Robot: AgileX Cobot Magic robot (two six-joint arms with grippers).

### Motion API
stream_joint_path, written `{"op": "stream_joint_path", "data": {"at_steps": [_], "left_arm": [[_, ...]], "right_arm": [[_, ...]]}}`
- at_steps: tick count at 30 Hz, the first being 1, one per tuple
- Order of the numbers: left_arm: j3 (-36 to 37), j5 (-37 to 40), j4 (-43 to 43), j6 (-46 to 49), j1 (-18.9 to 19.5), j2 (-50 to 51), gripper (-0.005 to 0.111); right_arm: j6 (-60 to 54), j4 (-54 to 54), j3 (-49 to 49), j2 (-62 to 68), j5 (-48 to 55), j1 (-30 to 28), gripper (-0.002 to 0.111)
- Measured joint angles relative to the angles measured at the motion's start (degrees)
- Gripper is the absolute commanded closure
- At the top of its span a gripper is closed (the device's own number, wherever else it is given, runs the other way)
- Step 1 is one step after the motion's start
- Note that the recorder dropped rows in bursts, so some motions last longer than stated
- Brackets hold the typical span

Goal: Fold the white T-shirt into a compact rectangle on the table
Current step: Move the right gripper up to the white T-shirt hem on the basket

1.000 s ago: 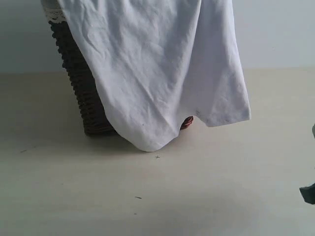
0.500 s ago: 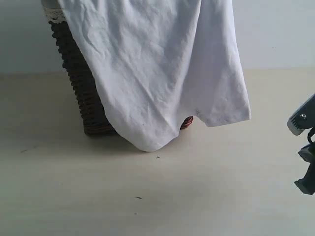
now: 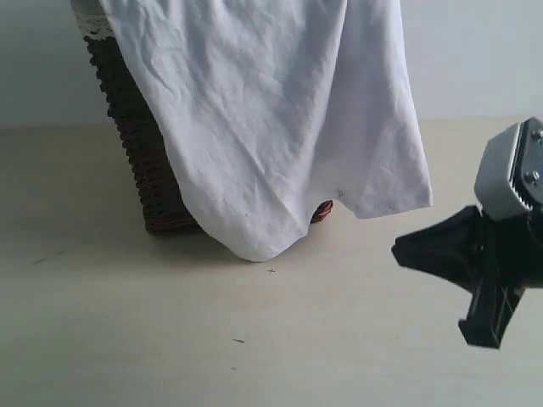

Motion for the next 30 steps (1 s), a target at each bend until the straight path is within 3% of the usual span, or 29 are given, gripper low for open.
{"op": "stream_joint_path", "data": {"at_steps": [4,6,17,30], "left_arm": [[0.00,0.00,0.00,0.00,0.00,0.00,0.107],[0.00,0.00,0.00,0.00,0.00,0.00,0.107],[0.00,0.00,0.00,0.00,0.00,0.00,0.107],[0.00,0.00,0.00,0.00,0.00,0.00,0.107]], "right_arm": [[-2.64,3.29,0.00,-0.13,-4.54,0.00,0.052],[-3.20,3.61,0.00,-0.13,-5.32,0.00,0.046],[-3.55,5.83,-2.54,0.12,-18.80,0.00,0.046],[-3.65,13.02,-16.18,8.92,-20.20,0.00,0.046]]}}
